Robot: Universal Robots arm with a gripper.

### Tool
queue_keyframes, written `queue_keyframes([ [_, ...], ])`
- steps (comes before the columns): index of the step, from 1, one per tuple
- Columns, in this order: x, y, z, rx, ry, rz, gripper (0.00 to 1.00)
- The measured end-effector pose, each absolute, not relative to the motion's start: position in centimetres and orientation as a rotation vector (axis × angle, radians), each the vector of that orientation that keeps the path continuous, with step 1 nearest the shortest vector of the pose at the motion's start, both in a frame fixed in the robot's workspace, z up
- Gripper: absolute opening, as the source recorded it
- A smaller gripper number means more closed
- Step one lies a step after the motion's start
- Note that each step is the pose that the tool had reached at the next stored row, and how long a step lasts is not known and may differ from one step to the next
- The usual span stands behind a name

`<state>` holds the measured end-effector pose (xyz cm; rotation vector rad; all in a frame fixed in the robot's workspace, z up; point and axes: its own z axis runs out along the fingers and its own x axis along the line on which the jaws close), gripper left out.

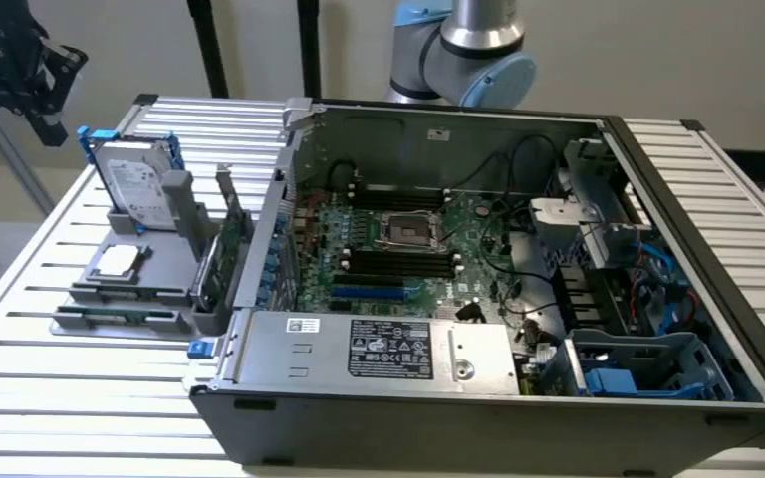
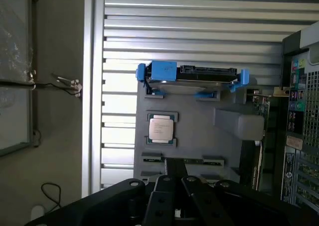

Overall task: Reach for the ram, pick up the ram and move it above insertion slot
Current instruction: 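Reach for the ram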

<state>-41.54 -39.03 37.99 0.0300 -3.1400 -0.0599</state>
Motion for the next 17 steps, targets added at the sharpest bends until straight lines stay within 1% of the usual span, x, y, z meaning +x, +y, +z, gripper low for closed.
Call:
queue_keyframes([
  [10, -39.7, -41.0, 37.8, 0.030, -3.139, -0.060, 0.11],
  [17, -38.5, -42.7, 37.0, 0.031, -3.139, -0.060, 0.11],
])
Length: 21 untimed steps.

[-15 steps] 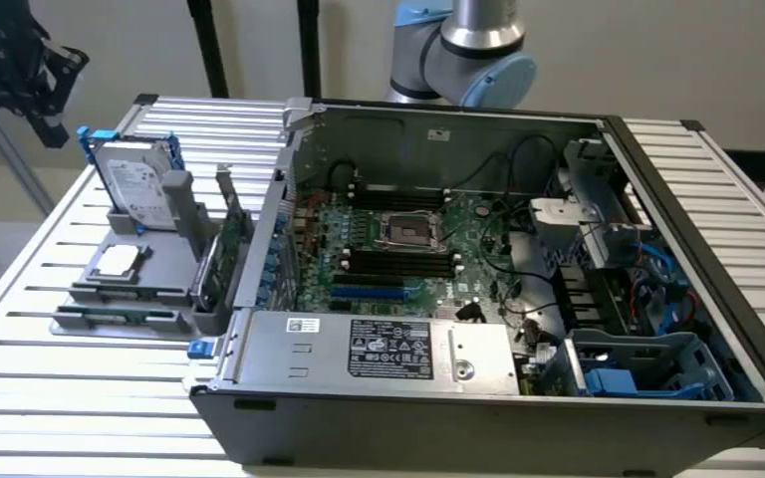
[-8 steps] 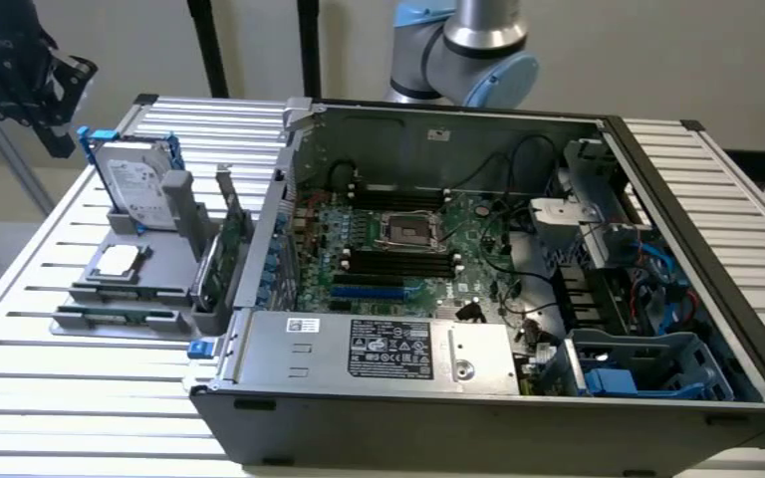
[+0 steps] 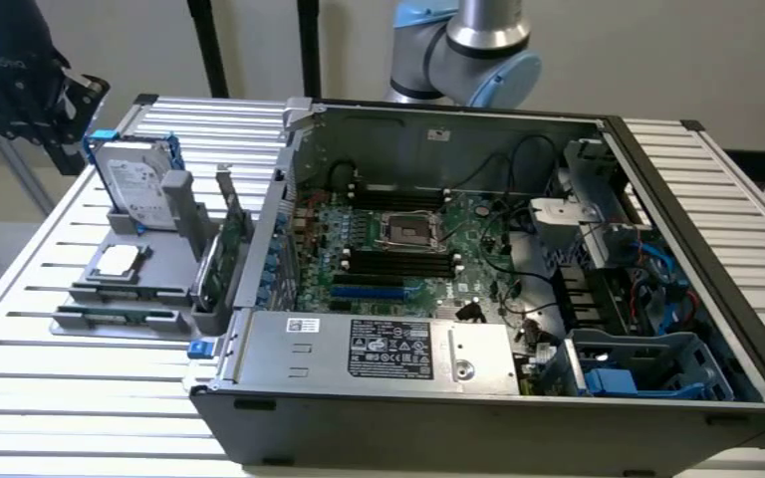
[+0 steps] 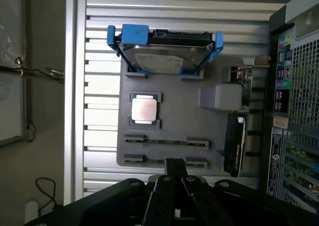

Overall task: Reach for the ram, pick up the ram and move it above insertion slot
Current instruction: 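Reach for the ram, then pick up the ram and move it above insertion slot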

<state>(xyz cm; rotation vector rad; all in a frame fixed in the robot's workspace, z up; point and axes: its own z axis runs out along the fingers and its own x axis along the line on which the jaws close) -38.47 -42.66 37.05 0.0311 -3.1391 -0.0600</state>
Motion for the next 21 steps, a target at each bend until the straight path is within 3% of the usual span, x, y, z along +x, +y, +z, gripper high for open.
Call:
queue_keyframes([
  [10, -37.5, -44.4, 35.3, 0.041, -3.139, -0.058, 0.11],
  [21, -37.5, -44.5, 34.7, 0.309, -3.121, -0.058, 0.11],
])
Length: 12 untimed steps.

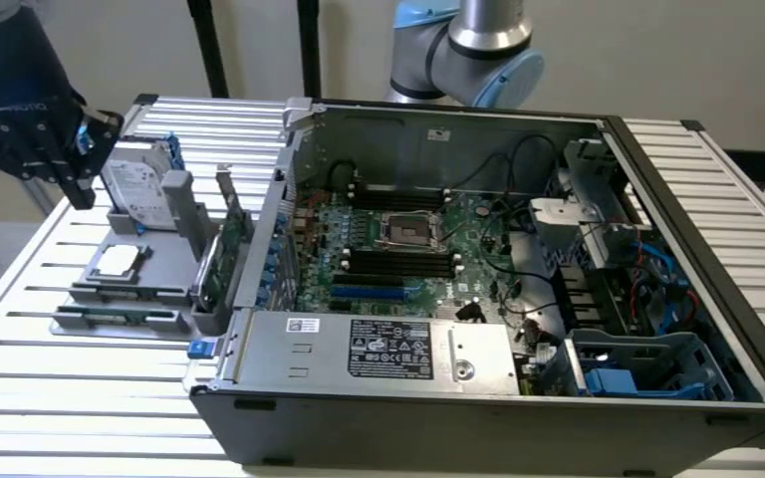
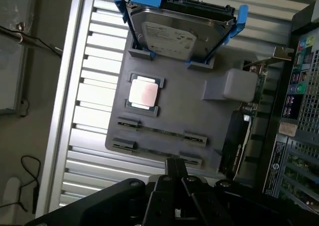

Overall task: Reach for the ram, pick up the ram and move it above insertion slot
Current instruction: 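Pick up the ram and move it above insertion slot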

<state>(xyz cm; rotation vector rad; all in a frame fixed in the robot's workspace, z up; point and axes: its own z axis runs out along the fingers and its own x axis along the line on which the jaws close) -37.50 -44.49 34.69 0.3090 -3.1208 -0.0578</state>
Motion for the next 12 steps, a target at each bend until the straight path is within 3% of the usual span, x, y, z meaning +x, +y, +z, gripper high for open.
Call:
queue_keyframes([
  [12, -37.50, -44.49, 34.64, 0.646, -3.065, -0.057, 0.11],
])
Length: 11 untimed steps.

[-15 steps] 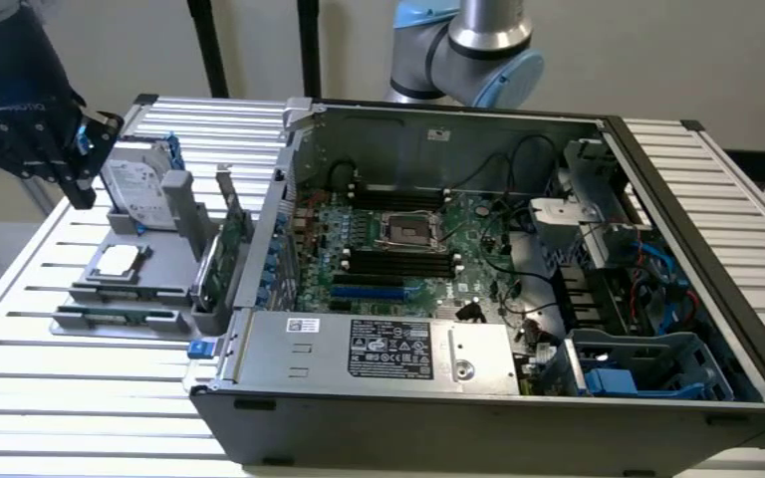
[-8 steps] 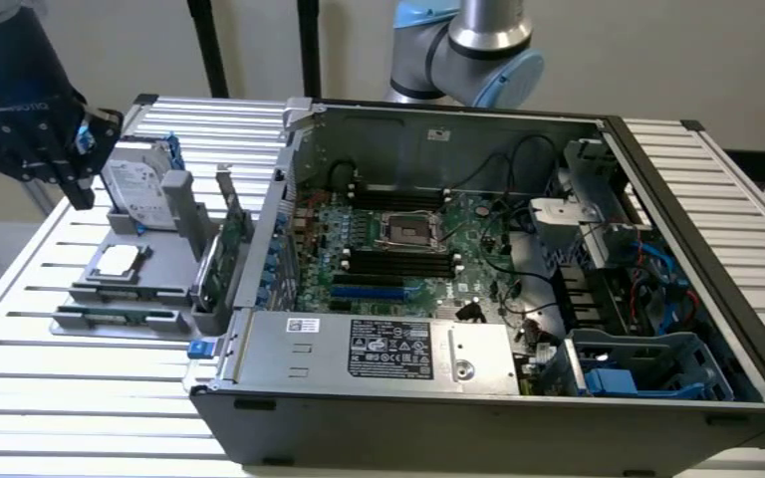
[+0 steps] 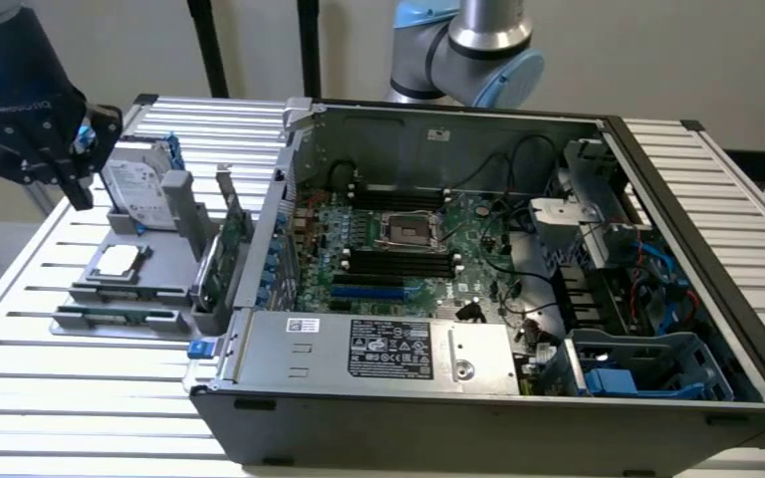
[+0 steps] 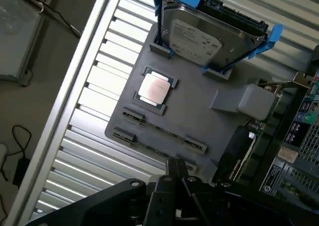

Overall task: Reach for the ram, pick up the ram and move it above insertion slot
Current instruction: 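Pick up the ram and move it above insertion slot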

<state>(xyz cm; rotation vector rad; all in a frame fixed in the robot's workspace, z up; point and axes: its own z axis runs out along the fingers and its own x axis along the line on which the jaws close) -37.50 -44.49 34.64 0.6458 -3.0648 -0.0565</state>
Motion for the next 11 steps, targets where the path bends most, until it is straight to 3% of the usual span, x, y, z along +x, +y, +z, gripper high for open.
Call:
queue_keyframes([
  [11, -37.50, -44.49, 34.63, 0.949, -2.982, -0.055, 0.11],
])
